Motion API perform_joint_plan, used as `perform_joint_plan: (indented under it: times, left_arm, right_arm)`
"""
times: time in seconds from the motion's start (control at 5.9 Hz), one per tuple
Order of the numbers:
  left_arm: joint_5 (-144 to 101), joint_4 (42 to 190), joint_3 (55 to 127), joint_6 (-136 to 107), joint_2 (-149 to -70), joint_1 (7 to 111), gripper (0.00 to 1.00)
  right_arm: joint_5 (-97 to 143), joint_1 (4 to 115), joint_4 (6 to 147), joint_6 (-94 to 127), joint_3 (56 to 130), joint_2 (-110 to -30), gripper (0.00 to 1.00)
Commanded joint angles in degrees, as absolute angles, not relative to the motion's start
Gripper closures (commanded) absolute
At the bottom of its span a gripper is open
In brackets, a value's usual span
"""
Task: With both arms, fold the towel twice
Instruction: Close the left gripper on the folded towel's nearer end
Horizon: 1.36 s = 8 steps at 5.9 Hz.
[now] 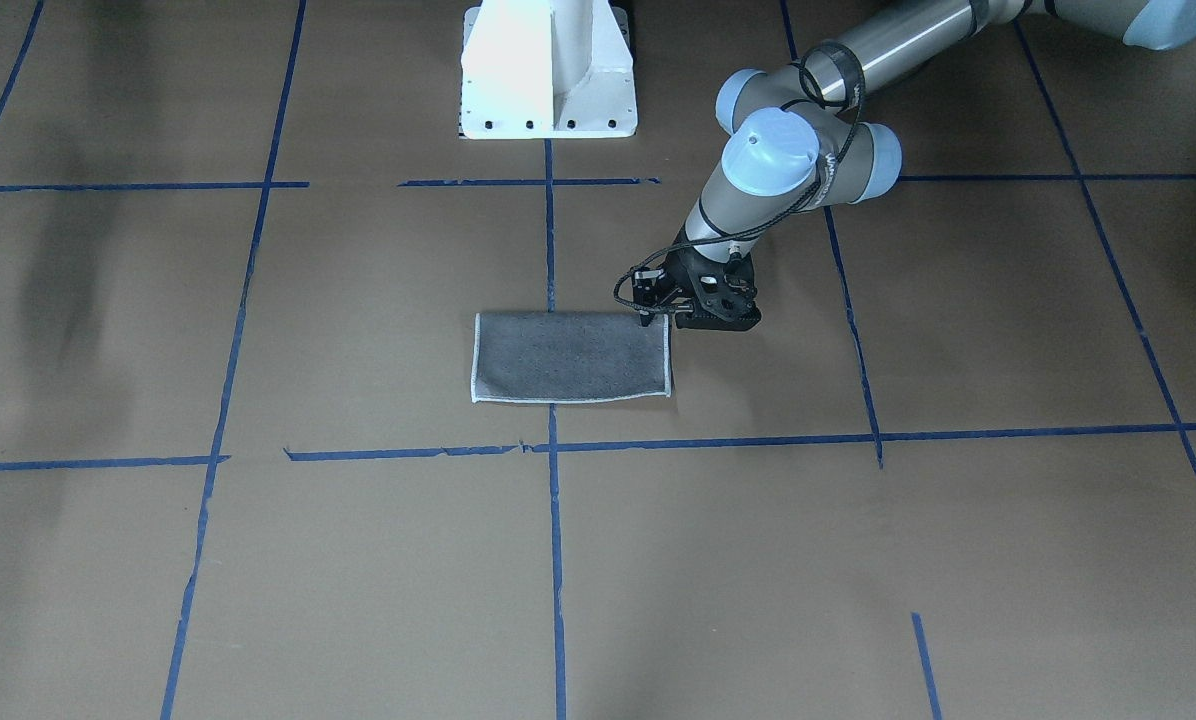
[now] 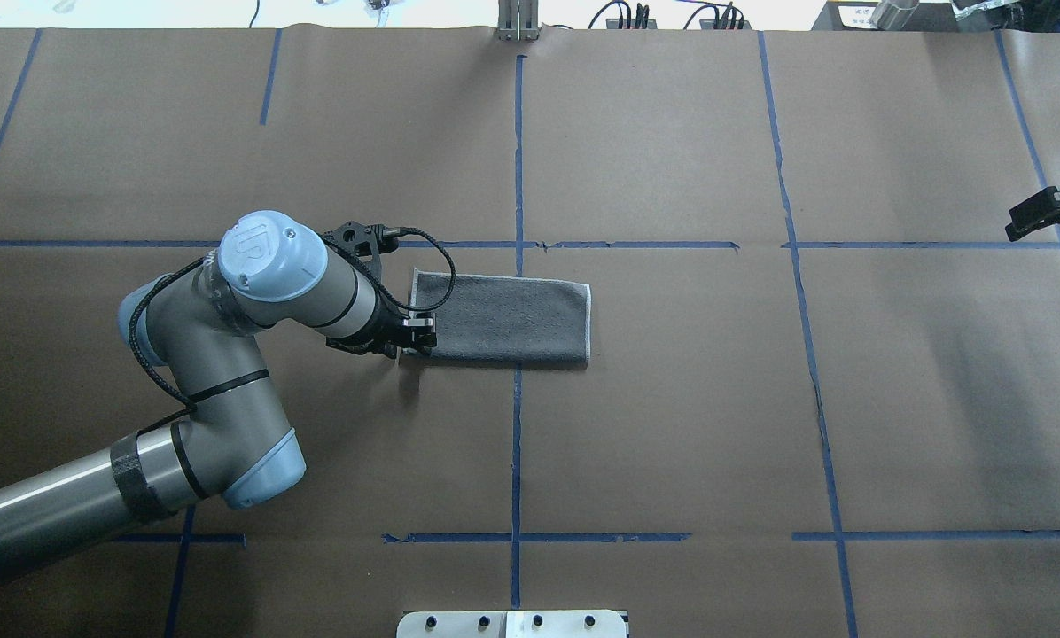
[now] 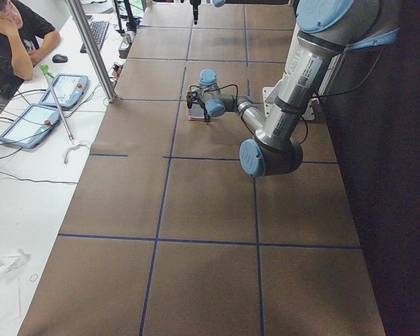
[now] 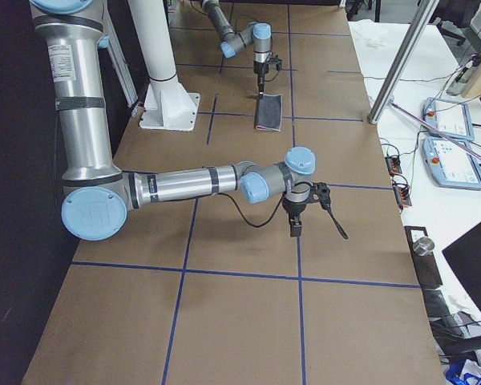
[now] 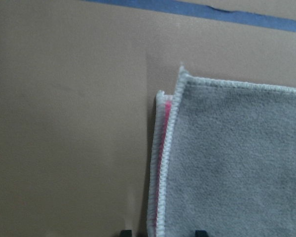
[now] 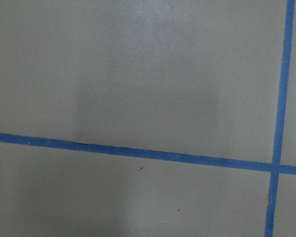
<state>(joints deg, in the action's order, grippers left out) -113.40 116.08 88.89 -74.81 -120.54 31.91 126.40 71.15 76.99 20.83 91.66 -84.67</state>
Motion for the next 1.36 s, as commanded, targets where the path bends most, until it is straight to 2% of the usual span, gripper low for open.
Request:
perform_joint_plan:
  times: [0.0, 0.17, 0.34, 0.51, 0.68, 1.19]
  left_arm:
    - [-113.4, 116.1, 88.8, -75.9, -121.0, 31.9, 0.54]
    - [-113.4, 116.1, 88.2, -75.9, -121.3, 31.8, 0.61]
    - [-113.4, 116.0, 88.1, -75.9, -121.4, 31.8, 0.74]
    - [-113.4, 115.9, 88.1, -76.2, -121.5, 31.8, 0.92]
    - [-113.5, 115.7, 88.1, -76.5, -121.8, 31.8, 1.00]
    - [-113.4, 107.8, 88.8, -77.0, -126.6, 31.9, 1.00]
  right_arm:
    - [126.9, 71.7, 77.1, 20.8, 91.7, -84.7, 0.00]
    - [127.2, 72.2, 77.2, 20.8, 91.7, -84.7, 0.00]
    - [127.4, 72.2, 77.2, 20.8, 91.7, -84.7, 0.00]
    - [127.4, 72.3, 77.2, 20.7, 91.7, -84.7, 0.00]
    - [127.4, 72.3, 77.2, 20.7, 91.7, -84.7, 0.00]
    - [127.4, 72.5, 77.2, 20.8, 91.7, -84.8, 0.00]
